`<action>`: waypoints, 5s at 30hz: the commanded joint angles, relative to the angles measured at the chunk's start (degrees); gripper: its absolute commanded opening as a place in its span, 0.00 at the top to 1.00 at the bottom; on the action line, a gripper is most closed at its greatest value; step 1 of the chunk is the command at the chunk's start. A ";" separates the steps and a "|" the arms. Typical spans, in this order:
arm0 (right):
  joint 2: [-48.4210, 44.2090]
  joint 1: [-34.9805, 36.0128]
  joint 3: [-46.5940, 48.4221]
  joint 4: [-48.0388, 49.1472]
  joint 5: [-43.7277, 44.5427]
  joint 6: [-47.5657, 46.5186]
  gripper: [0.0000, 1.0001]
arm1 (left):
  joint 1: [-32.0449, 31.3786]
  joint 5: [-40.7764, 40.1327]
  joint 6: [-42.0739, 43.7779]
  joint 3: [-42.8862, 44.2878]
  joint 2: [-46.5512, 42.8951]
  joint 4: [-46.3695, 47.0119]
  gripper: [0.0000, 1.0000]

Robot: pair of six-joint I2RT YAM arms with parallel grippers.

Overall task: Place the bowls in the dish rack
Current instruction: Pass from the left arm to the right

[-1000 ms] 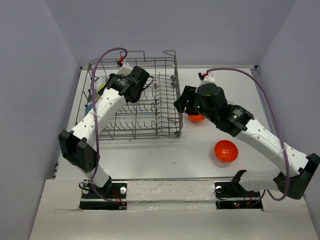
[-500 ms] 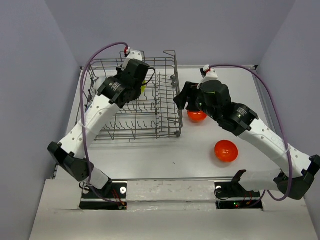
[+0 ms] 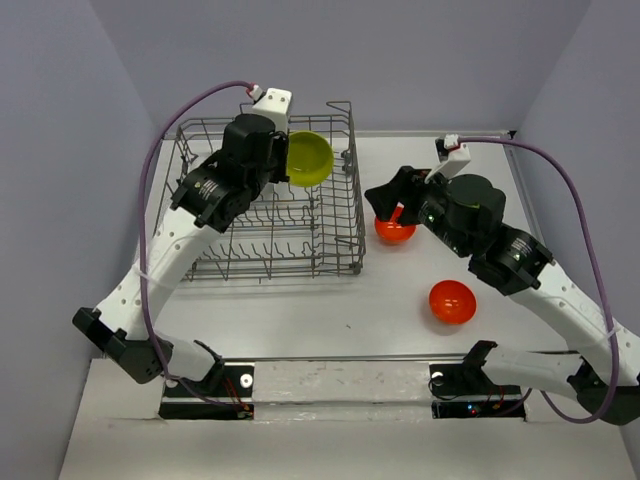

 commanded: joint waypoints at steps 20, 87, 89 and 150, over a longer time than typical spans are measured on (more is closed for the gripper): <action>-11.37 0.26 -4.40 -3.55 22.29 -2.99 0.29 | -13.45 15.22 1.00 28.06 25.06 6.33 1.00; 2.18 0.26 1.58 -1.97 29.94 -13.02 0.51 | -17.67 9.24 3.38 16.55 19.17 4.04 1.00; 2.88 0.26 1.66 -1.88 29.59 -12.93 0.52 | -17.67 9.33 3.46 16.28 18.73 4.04 1.00; 1.03 0.26 4.21 -4.78 28.97 -10.03 0.99 | -17.76 7.13 5.57 15.40 17.15 8.79 0.68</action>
